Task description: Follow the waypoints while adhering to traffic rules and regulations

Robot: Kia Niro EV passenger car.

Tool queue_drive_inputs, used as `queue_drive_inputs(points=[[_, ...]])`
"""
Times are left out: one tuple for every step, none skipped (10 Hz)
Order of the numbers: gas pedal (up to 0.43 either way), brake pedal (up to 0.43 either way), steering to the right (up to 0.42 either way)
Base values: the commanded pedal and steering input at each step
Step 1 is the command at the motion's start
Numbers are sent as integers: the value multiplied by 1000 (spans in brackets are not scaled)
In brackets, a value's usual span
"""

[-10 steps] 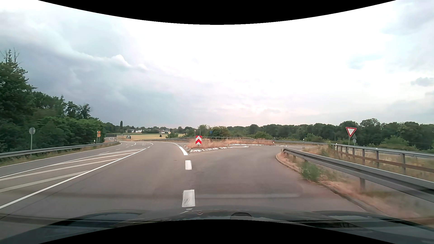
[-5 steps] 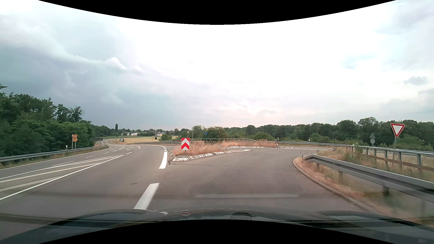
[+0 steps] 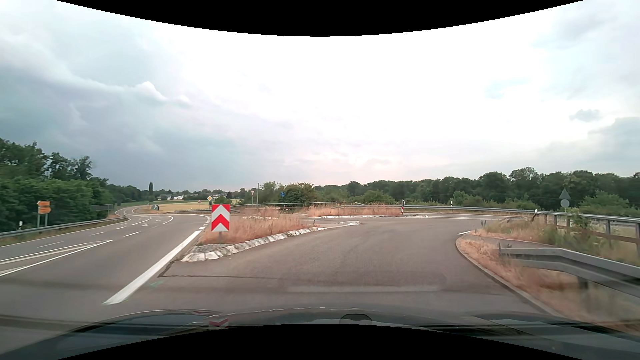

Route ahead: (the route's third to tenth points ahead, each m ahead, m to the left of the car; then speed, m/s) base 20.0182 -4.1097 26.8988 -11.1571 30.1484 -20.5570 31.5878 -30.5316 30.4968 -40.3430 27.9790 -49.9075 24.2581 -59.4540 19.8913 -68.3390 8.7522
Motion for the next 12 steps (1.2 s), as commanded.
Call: queue_drive_inputs(points=[[0, 98, 91], [0, 85, 98], [0, 73, 106], [0, 55, 112], [0, 49, 121], [0, 37, 132], [0, 18, 140], [0, 6, 149], [0, 0, 157], [0, 0, 162], [0, 0, 169], [0, 0, 175]])
